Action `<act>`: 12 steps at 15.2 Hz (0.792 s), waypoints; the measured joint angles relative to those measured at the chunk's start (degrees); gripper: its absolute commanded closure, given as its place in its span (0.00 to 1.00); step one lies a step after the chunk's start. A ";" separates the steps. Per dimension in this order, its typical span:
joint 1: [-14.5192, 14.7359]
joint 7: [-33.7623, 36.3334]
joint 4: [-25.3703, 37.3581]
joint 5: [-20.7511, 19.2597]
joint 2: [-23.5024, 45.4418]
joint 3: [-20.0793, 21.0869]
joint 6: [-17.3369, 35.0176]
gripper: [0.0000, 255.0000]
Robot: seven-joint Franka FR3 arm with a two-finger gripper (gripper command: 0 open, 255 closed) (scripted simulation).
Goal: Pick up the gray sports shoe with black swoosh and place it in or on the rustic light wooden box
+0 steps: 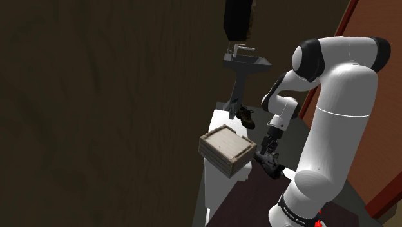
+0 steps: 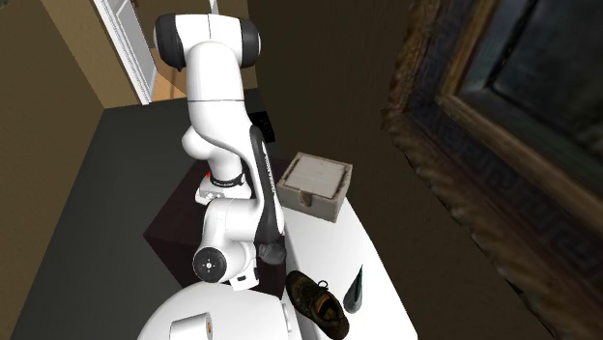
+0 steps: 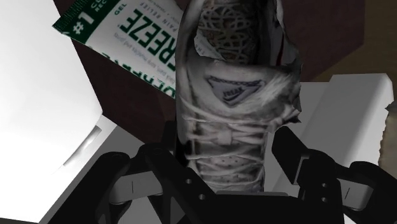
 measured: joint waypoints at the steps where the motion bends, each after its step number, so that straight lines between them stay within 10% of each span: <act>1: 0.00 0.00 0.01 0.00 0.00 0.00 0.00 1.00; 12: 1.33 5.88 -0.06 -6.30 -7.24 -2.21 -2.53 1.00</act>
